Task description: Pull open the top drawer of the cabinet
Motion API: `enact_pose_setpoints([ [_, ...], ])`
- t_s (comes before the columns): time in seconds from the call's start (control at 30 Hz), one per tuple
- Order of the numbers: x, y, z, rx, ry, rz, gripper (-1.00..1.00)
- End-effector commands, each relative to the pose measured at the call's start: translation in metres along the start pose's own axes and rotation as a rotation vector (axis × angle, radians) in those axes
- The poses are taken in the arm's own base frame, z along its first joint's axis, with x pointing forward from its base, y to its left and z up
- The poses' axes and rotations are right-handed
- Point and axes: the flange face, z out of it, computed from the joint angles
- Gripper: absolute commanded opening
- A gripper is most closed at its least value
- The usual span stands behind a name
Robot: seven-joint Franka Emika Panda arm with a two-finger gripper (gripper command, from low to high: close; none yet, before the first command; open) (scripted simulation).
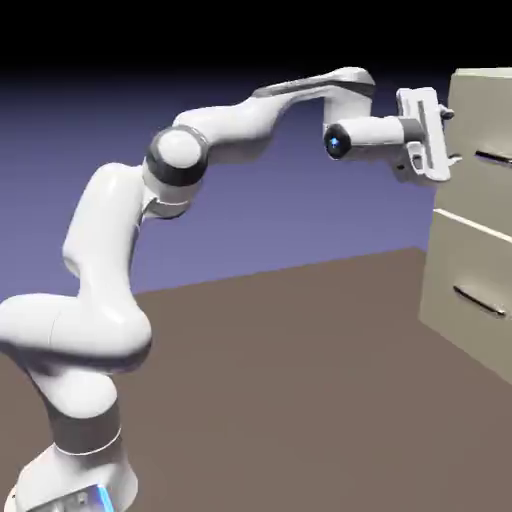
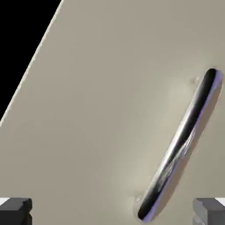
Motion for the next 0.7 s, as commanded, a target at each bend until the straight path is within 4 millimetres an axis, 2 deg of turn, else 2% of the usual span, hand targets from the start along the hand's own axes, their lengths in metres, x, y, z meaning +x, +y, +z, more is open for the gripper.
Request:
enact_pose_setpoints([
  [0.0,0.006,0.003,0.006,0.001,-0.002,0.044,0.00],
  [0.2,0.045,0.014,0.035,0.019,-0.016,0.325,0.00],
  [0.67,0.062,-0.004,0.057,0.032,-0.011,0.333,0.00],
])
